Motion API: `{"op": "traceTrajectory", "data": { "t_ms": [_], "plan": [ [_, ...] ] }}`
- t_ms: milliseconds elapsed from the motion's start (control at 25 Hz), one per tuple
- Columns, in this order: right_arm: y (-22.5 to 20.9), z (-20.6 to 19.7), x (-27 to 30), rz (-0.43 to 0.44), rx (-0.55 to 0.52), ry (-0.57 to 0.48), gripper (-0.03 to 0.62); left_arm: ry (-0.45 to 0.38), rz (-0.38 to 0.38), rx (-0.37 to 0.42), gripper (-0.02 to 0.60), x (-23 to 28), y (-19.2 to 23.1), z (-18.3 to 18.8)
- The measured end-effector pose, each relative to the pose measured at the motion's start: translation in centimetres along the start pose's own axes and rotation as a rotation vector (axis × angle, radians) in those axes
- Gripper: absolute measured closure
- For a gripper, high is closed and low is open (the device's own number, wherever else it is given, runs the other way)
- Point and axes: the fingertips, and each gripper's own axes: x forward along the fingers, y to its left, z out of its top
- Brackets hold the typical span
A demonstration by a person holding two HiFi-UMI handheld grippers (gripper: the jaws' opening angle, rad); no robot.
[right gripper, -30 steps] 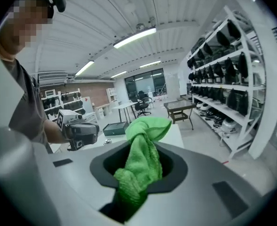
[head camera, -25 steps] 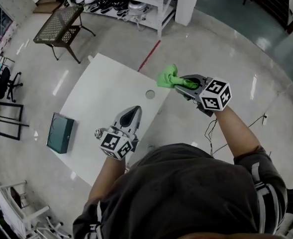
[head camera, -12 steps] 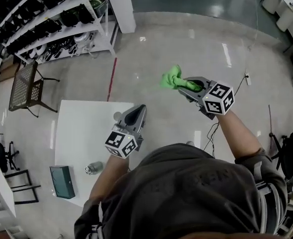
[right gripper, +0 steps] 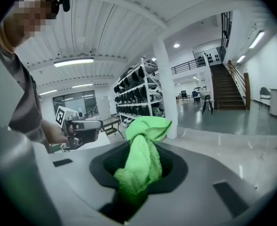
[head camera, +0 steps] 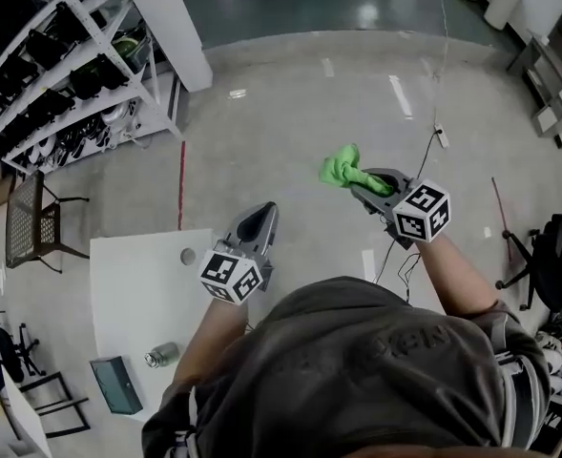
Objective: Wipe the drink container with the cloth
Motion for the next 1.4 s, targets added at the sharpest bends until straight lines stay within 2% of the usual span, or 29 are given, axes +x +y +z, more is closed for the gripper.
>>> {"op": "traceTrajectory", "data": {
  "t_ms": [200,360,600,1400],
  "plan": [
    [-2.2,-1.4,-2.5,-0.076,0.023,-0.005,0.516,0.016,-0.039,-0.003,0.577,2.7,-1.3,-0.4],
    [-2.9,-2.3,-3.8,-0.105,0.040,-0.007,0.516,0.016,-0.051,0.010,0.577,3.2,-2.0,-0.4],
    [-2.8,-2.4,-4.0,-0.116,0.054,-0.018,0.516,0.020,-0.040,0.003,0.577,2.5,-1.4,-0.8],
    [-2.7,-1.7,-3.5,-0.131,-0.001,0.002,0.522,0.018,-0.052,0.001,0.577,2.3,-1.4,-0.8]
  ]
}}
